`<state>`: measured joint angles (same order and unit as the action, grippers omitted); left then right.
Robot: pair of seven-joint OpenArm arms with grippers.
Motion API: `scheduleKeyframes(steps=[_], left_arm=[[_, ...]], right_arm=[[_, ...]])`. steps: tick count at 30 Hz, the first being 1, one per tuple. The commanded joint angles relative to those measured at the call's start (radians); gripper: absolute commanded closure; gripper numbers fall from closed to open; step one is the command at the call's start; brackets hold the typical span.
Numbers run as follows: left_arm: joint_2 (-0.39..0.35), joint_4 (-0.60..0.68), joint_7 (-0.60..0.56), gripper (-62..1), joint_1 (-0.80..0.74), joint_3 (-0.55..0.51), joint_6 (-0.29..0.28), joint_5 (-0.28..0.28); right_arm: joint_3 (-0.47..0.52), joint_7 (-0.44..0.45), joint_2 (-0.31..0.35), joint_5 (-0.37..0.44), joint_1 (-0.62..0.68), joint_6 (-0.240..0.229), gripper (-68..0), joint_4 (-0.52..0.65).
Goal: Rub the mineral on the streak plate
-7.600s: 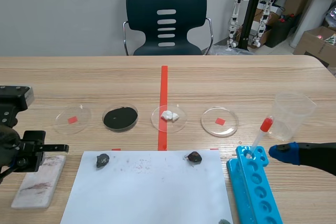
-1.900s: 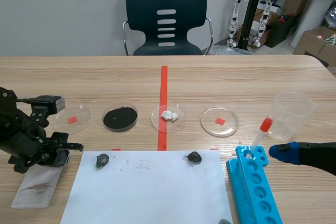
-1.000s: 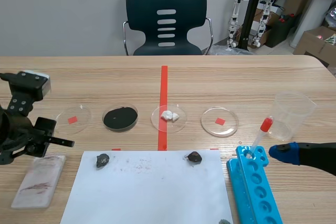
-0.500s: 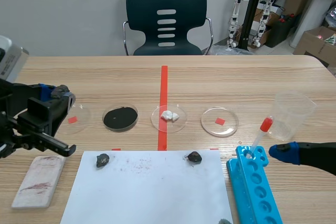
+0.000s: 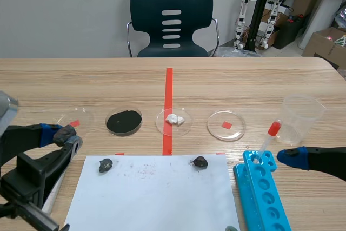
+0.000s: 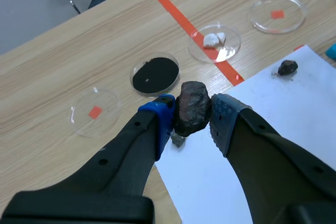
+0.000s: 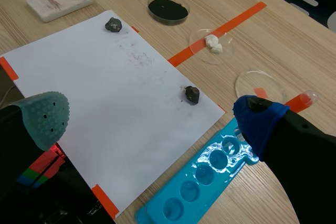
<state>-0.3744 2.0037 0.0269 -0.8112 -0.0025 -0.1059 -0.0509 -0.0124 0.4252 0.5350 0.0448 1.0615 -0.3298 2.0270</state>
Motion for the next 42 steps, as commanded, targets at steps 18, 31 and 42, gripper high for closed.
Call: scheduleKeyframes(steps=[18,31,42], left_arm=[[-0.008,0.02,-0.072,-13.0,-0.072,0.002,0.002,0.064],[-0.008,0.02,-0.071,-13.0,-0.072,0.002,0.002,0.063],[-0.008,0.02,-0.071,-13.0,-0.072,0.002,0.002,0.063]], right_arm=[[0.007,0.018,0.005,0.01,-0.003,0.0,-67.9,0.008],[0.007,0.018,0.005,0.01,-0.003,0.0,-67.9,0.008],[0.007,0.018,0.005,0.01,-0.003,0.0,-67.9,0.008]])
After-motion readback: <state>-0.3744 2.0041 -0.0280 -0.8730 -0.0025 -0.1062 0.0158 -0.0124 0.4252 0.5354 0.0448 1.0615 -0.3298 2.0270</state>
